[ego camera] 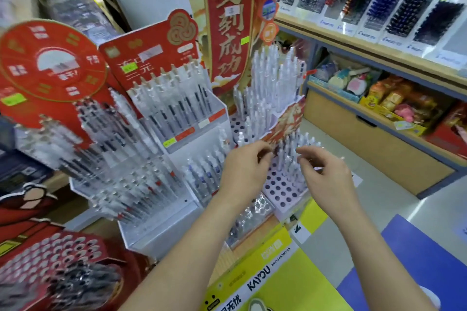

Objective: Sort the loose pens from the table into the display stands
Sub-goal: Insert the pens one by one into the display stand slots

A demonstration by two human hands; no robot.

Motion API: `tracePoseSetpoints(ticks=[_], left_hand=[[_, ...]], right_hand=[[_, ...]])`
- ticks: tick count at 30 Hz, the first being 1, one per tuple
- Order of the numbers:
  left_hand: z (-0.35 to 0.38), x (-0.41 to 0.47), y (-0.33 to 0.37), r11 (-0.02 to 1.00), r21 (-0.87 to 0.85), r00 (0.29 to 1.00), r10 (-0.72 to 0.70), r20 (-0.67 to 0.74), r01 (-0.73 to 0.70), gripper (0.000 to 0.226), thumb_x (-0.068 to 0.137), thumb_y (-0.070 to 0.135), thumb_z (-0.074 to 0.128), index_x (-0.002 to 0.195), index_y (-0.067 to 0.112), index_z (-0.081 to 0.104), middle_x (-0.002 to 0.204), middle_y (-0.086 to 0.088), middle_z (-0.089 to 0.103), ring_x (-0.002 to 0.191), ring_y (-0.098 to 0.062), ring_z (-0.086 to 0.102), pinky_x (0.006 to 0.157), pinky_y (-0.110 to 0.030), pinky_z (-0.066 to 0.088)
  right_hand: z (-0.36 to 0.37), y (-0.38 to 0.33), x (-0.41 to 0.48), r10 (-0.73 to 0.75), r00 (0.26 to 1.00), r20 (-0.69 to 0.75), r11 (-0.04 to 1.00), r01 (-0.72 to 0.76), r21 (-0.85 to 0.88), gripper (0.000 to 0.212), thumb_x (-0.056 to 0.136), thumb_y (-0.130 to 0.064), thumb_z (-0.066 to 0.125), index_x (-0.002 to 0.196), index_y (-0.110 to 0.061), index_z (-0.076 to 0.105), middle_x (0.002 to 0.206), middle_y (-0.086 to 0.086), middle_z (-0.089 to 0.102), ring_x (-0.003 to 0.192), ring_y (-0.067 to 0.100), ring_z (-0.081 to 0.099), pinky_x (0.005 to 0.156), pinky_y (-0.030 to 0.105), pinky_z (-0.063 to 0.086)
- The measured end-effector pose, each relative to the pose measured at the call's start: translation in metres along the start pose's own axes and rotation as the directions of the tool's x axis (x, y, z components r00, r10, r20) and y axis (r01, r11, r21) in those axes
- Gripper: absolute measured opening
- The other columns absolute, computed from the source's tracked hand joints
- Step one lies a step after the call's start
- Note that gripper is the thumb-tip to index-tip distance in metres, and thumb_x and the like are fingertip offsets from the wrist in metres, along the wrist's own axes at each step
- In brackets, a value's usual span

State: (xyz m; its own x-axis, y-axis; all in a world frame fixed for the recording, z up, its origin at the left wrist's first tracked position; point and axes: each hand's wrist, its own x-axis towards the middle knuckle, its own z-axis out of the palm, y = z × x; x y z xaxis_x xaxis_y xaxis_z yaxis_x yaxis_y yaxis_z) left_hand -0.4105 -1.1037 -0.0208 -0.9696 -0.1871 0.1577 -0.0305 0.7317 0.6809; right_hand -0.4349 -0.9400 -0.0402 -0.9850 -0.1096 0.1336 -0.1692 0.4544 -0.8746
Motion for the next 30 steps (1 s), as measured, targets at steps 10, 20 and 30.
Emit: tracePoseSetpoints(ticks=[10, 20, 30], left_hand=[[-0.182, -0.146, -0.034, 0.965, -0.235, 0.899, -0.205, -0.387, 0.119, 0.026, 0.085, 0.000, 0.065, 0.085, 0.026, 0.072, 0.077, 0.016, 0.071, 0.069, -0.001, 0.065, 0.064, -0.016, 0.049], [-0.332, -0.347, -0.183, 0.852, -0.422, 0.462, -0.523, -0.716, 0.310, 0.022, 0.076, 0.011, 0.054, 0.075, 0.025, 0.072, 0.071, 0.003, 0.070, 0.062, -0.016, 0.060, 0.065, -0.037, 0.051], [-0.331, -0.445, -0.377, 0.687, 0.146, 0.691, -0.646, -0.324, 0.711, 0.027, 0.084, 0.016, 0.059, 0.109, 0.020, 0.069, 0.109, -0.002, 0.068, 0.103, -0.023, 0.060, 0.074, -0.030, 0.041]], right_hand=[[0.083, -0.135, -0.046, -0.229, 0.844, 0.486, 0.956, 0.101, 0.275, 0.028, 0.092, -0.005, 0.061, 0.089, -0.031, 0.070, 0.077, -0.001, 0.071, 0.071, 0.022, 0.067, 0.068, 0.038, 0.055], [0.242, -0.245, -0.194, -0.362, 0.478, 0.800, 0.932, 0.194, 0.306, 0.027, 0.093, -0.013, 0.062, 0.090, -0.038, 0.071, 0.084, -0.007, 0.072, 0.077, 0.014, 0.068, 0.075, 0.036, 0.055], [0.400, -0.258, -0.349, 0.042, 0.415, 0.909, 0.999, -0.024, -0.035, 0.037, 0.097, -0.015, 0.057, 0.132, -0.027, 0.051, 0.125, -0.008, 0.058, 0.112, 0.008, 0.057, 0.098, 0.026, 0.046]])
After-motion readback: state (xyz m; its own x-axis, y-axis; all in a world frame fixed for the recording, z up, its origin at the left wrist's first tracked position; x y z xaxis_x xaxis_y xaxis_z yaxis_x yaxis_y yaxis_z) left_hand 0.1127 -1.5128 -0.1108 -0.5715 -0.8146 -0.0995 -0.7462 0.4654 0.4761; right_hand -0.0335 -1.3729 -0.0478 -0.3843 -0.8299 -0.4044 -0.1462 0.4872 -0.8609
